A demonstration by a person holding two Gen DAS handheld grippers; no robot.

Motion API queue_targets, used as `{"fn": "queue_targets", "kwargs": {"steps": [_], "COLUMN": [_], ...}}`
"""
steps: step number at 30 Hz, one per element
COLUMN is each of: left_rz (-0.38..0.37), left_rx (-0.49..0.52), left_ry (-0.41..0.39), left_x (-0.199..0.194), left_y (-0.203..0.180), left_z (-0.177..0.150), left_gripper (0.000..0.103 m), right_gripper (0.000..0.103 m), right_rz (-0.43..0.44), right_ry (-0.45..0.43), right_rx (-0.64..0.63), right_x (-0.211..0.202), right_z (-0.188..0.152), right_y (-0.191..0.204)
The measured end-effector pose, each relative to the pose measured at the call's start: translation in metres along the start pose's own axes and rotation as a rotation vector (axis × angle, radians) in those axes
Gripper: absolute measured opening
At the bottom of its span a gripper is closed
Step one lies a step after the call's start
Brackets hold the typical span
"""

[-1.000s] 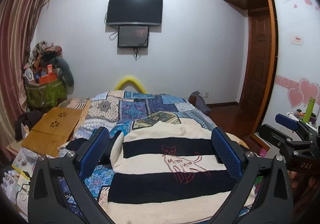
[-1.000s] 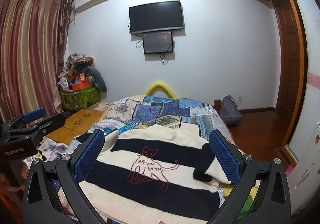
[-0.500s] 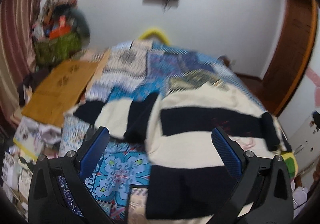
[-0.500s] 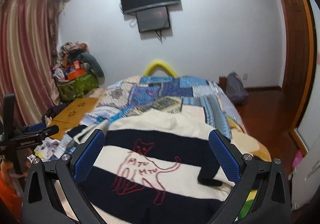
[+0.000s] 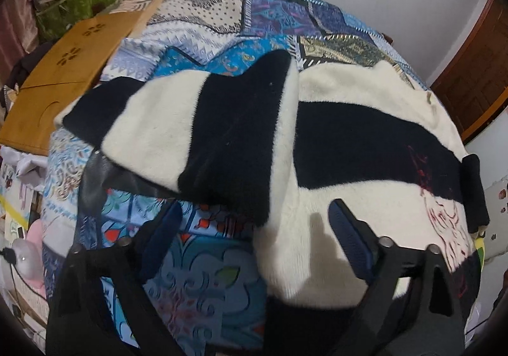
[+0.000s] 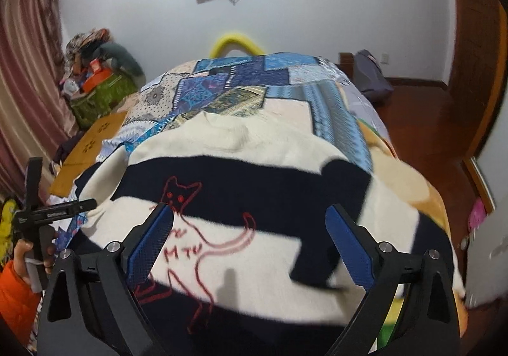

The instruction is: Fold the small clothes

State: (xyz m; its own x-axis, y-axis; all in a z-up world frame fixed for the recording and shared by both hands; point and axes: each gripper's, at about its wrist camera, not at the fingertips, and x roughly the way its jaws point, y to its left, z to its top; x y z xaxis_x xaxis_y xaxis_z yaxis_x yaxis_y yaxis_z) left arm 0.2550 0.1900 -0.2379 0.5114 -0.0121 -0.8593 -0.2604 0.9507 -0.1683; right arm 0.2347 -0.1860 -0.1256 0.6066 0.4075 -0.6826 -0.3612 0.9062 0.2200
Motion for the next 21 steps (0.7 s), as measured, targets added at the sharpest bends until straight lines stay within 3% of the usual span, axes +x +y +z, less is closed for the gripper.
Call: {"fn": "queue_targets", "kwargs": {"steps": [7, 9, 11, 16, 21], "left_rz": [-0.059, -0.075, -0.068, -0.138, -0.106], "left_rx": [-0.039, -0.050, -0.057, -0.160, -0.179], "left_ry": [0.023, 0.026, 0.024, 0.005, -0.014], "left_x": [0.019, 0.024, 0.028, 0.031, 0.021], "left_y": [0.009, 0.011, 0.014, 0.040, 0.050], "left_z": [0.014, 0.019, 0.022, 0.020, 0.009], "left_gripper": [0.068, 0.053, 0.023, 0.017, 0.017], "right_gripper": [0.096, 0.096, 0.095, 0.089, 0.089], "right_rz": [0.073, 0.083, 0.086, 0.091, 0.094], "right_ry": [0.012, 0.043, 0.081, 0.177, 0.240], "right_rx": [-0.147, -0.178, -0.192, -0.198, -0.212], "right_x": [0.049, 0.076, 0.098, 0.142, 0.156], "right_z": [0.045, 0.053, 0.057, 0.055, 0.045], "right_y": [0.044, 0.053, 0.061, 0.072, 0.074]}}
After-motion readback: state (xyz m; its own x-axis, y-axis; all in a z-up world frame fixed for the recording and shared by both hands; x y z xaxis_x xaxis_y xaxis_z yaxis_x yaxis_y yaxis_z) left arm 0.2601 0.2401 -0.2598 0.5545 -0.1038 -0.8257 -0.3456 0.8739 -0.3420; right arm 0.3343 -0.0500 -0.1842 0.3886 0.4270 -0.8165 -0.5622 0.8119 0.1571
